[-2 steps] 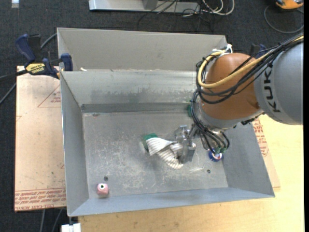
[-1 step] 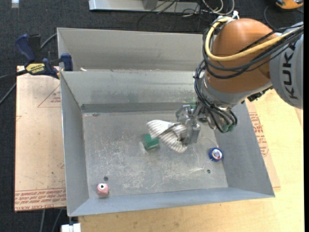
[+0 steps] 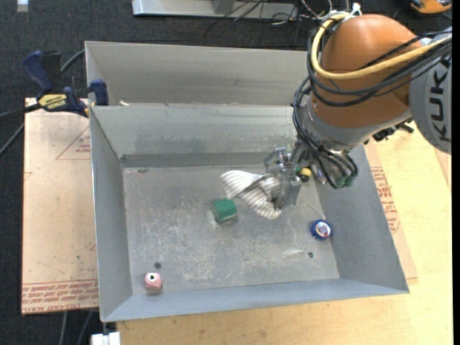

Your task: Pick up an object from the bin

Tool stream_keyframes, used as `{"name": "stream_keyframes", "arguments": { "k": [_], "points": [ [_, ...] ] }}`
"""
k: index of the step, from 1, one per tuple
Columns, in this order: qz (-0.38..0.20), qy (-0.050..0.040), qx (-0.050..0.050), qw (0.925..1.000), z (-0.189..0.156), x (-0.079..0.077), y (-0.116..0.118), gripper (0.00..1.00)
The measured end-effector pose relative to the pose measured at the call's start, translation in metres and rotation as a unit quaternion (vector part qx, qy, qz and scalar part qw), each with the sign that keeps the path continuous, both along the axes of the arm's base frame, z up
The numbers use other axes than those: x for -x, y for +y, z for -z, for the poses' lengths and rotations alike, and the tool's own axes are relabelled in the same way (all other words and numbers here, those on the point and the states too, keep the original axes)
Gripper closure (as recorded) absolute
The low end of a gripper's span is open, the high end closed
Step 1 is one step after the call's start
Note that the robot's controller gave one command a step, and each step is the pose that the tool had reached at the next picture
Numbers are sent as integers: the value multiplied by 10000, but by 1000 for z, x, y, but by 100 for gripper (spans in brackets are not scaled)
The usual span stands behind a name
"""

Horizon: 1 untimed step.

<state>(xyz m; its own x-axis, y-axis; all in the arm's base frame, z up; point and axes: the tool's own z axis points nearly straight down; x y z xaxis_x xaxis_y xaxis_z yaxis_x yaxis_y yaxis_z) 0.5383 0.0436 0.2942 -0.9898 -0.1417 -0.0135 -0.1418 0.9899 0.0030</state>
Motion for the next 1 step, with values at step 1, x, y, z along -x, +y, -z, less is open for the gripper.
{"name": "stream_keyframes", "arguments": {
  "k": [1],
  "points": [
    [-533, 9, 9, 9986, -93, 16, 6, 100]
  ]
}}
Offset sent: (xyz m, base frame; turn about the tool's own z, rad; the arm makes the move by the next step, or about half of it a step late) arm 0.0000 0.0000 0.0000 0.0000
